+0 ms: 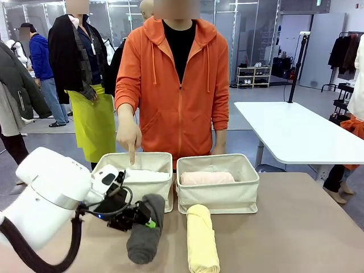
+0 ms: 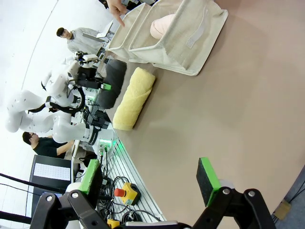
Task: Divide the towels into two baskets.
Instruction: Pick up one hotel-folded towel from the bottom of the table and place it in the Fabric basket indicated by the person.
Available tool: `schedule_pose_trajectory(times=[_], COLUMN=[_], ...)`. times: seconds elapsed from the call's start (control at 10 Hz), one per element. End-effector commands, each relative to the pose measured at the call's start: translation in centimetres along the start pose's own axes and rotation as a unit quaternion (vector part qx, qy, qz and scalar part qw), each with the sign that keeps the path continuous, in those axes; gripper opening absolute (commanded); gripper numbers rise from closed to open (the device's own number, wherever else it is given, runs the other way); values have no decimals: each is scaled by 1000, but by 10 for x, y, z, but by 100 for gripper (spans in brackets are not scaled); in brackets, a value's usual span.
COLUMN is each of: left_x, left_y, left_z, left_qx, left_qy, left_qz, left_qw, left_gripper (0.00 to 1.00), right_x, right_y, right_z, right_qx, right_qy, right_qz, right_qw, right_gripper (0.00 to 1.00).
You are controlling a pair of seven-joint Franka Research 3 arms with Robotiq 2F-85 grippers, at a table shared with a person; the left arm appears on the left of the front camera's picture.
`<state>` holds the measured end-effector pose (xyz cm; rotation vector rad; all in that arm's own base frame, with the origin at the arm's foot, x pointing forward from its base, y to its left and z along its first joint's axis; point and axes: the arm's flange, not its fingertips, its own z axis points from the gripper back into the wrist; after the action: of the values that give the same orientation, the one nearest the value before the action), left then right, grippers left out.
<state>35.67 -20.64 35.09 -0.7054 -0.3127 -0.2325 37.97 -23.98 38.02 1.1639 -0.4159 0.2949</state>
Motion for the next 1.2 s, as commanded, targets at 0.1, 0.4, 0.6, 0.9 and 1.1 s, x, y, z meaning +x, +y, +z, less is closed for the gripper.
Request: schedule_pose_trajectory(times=[0.1,0.4,0.6,0.9,1.1], left_x=[-31,-17,31,31,32], left_y=[-12,-6,-16,-16,-29], left_z=[109,147,130,130,152], left_qx=[-9,-4,11,11,52], left_qy=[1,6,16,16,20], left_qz=[-127,-191,-180,-180,-272], left_qw=[992,982,983,983,961], left_gripper=[19,19,19,19,40], right_x=[1,1,1,1,1], right_y=[4,4,4,4,4], right_z=[1,1,1,1,1], right_qx=[3,3,3,3,3], right_qy=[-3,-3,-3,-3,-3], right_qz=[2,2,2,2,2], right_qw=[1000,1000,1000,1000,1000], right_gripper=[100,100,100,100,100])
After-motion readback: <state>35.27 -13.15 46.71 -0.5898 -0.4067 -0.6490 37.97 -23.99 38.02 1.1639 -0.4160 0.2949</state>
